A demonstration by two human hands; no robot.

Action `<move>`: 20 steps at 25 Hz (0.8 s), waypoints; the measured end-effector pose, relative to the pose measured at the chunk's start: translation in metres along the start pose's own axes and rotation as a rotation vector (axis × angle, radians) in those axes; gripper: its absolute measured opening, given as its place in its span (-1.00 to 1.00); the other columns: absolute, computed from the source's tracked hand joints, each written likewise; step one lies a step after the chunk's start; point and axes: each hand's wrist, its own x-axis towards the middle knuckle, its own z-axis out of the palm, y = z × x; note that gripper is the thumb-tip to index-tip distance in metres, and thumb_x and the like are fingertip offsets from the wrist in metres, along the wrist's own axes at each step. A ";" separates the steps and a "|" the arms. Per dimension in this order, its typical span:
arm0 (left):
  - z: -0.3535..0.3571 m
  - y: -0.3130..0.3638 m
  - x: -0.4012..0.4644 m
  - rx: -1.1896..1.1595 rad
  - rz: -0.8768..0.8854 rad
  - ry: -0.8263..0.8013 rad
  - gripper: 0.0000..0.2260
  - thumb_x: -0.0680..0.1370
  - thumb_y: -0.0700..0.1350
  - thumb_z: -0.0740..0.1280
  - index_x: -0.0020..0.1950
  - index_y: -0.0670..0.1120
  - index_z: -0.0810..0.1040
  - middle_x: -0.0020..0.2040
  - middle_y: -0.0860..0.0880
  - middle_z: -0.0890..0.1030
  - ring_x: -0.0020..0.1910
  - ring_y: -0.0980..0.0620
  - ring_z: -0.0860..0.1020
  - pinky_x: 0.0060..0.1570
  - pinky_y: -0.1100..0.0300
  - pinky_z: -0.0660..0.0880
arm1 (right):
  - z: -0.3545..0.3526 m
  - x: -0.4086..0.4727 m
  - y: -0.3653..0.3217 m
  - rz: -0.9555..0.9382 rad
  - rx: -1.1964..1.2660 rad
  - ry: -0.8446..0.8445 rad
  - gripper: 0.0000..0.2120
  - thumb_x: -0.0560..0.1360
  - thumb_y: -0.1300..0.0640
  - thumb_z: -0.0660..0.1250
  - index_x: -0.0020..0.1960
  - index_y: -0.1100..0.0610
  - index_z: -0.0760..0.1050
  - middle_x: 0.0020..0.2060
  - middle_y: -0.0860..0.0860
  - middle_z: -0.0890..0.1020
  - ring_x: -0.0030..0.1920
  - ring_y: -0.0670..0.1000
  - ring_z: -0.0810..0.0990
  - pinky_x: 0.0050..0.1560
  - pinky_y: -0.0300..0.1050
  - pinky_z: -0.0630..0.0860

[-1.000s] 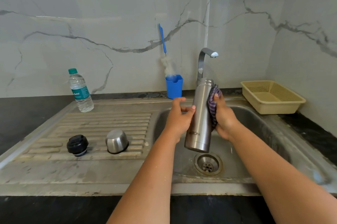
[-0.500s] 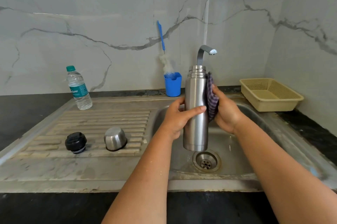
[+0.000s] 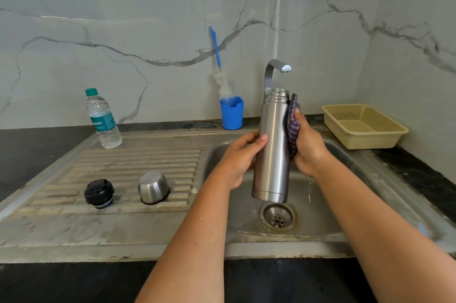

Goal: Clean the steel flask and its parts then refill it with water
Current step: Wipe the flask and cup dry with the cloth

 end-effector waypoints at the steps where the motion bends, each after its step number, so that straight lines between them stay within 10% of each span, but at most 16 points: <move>1: 0.000 -0.001 0.001 0.049 0.008 0.043 -0.61 0.57 0.03 0.38 0.39 0.04 0.49 0.20 -0.05 0.61 0.15 0.04 0.58 0.17 0.04 0.52 | 0.000 0.001 0.004 0.026 -0.044 -0.006 -0.53 0.59 -0.23 0.09 0.38 -0.01 0.41 0.10 0.11 0.66 0.09 0.08 0.65 0.18 0.10 0.53; 10: -0.022 -0.005 0.007 0.020 0.024 0.452 -0.79 0.62 0.04 0.30 0.20 -0.01 0.49 0.07 -0.17 0.64 -0.04 -0.09 0.65 0.01 -0.06 0.63 | 0.032 -0.011 0.038 0.211 -0.273 -0.252 -0.53 0.62 -0.13 0.13 0.48 -0.18 0.10 0.19 0.02 0.59 0.15 0.05 0.60 0.26 0.11 0.49; 20: 0.006 -0.004 -0.005 0.352 0.106 0.098 -0.11 0.27 -0.04 0.65 0.48 0.15 0.24 0.20 0.11 0.49 0.17 0.10 0.53 0.16 0.08 0.53 | 0.012 -0.003 0.018 -0.198 -0.381 -0.064 -0.38 0.63 -0.12 0.07 0.54 -0.20 -0.23 0.49 0.02 0.26 0.38 0.05 0.39 0.26 -0.09 0.40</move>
